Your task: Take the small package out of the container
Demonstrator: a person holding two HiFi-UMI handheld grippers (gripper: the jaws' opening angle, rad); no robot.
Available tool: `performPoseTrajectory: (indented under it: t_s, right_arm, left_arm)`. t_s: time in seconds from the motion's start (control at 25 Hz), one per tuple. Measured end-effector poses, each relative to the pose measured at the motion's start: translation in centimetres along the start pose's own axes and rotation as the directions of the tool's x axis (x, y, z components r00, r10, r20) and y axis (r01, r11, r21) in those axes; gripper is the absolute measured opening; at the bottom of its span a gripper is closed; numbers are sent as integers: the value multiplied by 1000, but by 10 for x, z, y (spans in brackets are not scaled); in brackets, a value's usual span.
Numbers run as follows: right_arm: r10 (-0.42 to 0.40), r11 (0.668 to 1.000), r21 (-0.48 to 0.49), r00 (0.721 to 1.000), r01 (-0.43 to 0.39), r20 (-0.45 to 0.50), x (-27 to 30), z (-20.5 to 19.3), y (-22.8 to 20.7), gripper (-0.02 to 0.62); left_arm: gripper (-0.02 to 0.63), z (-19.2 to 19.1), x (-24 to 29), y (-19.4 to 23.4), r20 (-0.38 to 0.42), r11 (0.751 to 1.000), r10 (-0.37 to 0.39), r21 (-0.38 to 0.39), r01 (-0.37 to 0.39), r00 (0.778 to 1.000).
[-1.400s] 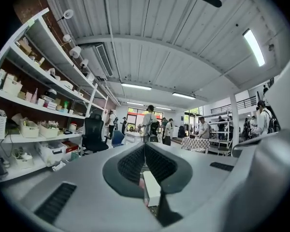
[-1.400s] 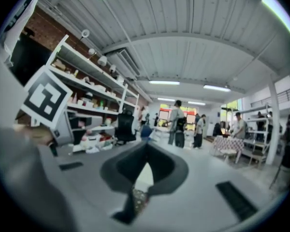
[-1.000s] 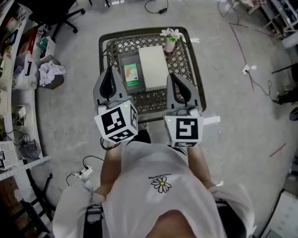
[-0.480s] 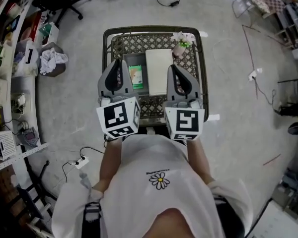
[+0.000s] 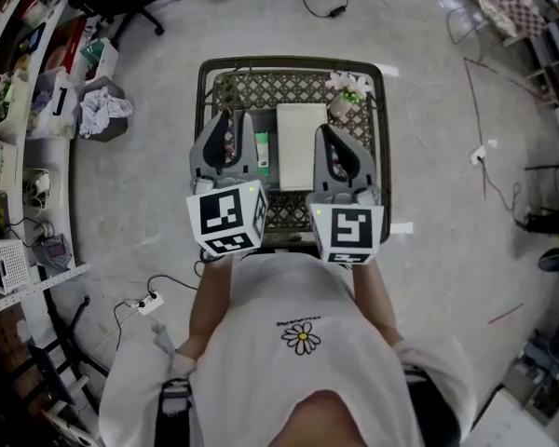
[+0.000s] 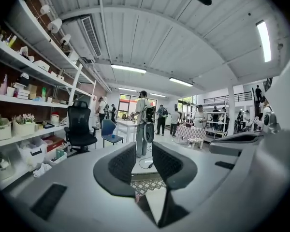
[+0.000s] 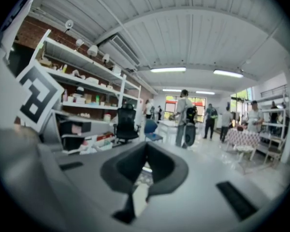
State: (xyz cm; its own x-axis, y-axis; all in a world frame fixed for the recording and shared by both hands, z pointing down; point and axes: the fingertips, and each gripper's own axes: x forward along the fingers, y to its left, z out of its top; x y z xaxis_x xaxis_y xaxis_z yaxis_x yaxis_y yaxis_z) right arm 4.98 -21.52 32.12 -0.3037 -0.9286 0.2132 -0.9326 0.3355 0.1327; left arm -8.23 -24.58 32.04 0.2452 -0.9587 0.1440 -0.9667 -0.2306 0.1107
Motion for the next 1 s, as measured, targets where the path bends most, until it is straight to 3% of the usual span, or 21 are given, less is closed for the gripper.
performPoseTrajectory:
  t_s: [0.28, 0.52, 0.72, 1.0]
  right_arm:
    - [10, 1000, 6, 999, -10, -37, 6, -15, -5, 31]
    - [-5, 1000, 8, 998, 5, -70, 12, -27, -15, 31]
    - [-28, 999, 12, 995, 30, -91, 14, -36, -28, 31]
    - [-47, 999, 10, 991, 49, -123, 18, -46, -42, 31]
  left_arm:
    - [161, -40, 24, 3, -112, 999, -18, -34, 14, 994]
    - [234, -90, 43, 7, -251, 994, -60, -106, 34, 966]
    - [297, -139, 56, 13, -379, 995, -44, -101, 6, 924]
    - [304, -207, 60, 19, -543, 985, -67, -171, -32, 837]
